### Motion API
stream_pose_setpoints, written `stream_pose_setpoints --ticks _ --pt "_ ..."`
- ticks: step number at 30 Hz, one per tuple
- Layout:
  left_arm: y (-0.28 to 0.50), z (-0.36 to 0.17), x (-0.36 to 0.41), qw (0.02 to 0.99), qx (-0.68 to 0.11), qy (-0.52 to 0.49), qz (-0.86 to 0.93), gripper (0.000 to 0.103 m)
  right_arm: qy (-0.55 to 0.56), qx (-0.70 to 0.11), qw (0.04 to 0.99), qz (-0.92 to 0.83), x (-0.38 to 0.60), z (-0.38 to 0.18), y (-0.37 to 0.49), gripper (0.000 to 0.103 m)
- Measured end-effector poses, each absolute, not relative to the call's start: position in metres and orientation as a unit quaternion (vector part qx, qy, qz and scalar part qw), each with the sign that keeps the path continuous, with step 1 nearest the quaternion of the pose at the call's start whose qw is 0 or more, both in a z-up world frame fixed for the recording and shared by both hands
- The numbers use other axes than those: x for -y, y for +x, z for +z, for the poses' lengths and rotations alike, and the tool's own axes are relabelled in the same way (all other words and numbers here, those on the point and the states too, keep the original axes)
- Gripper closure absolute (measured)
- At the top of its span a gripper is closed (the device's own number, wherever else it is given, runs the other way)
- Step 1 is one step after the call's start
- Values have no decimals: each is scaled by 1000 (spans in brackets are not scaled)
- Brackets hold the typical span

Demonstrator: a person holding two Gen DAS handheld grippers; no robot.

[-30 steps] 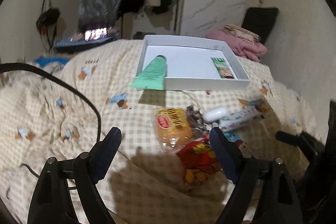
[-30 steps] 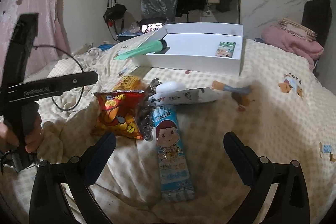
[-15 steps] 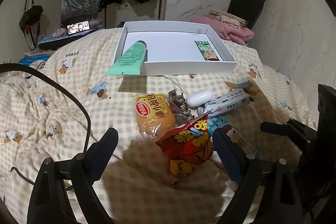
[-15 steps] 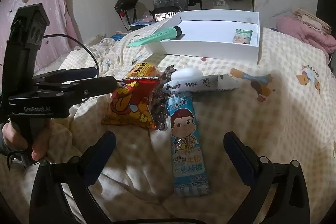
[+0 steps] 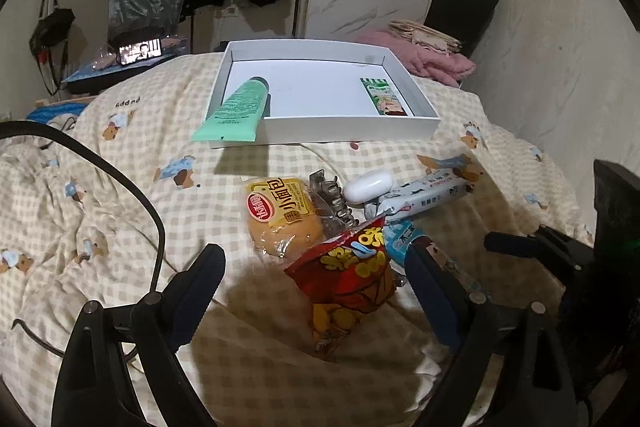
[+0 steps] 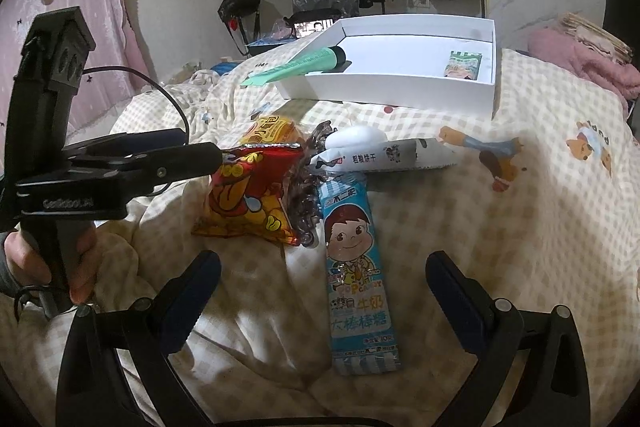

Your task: Organize objects

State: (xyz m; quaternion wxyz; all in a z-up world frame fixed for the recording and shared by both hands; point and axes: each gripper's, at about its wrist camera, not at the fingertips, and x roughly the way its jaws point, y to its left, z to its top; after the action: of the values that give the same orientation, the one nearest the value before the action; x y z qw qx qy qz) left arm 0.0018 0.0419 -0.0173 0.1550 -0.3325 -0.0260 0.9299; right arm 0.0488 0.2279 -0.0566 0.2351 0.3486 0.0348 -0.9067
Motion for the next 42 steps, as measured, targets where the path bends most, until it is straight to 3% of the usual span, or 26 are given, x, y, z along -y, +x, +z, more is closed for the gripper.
stream_pose_setpoints --ticks 18,22,30,34,37,42 --pt "2 -19 -30 152 58 -334 929 11 350 -33 229 -908 -229 -56 47 0" --pt "-3 -21 -26 147 69 -342 926 17 352 -35 233 -906 -227 -57 46 0" --pt "-27 -12 25 100 177 -354 913 18 354 -28 237 -904 -229 -58 44 0" --pt "-34 -8 40 92 207 -363 904 39 356 -30 238 -903 -228 -58 44 0" --pt "-42 -16 39 113 222 -385 889 45 358 -29 239 -902 -228 -59 43 0" --pt "-43 -16 30 150 218 -395 880 45 361 -26 241 -900 -228 -60 41 0"
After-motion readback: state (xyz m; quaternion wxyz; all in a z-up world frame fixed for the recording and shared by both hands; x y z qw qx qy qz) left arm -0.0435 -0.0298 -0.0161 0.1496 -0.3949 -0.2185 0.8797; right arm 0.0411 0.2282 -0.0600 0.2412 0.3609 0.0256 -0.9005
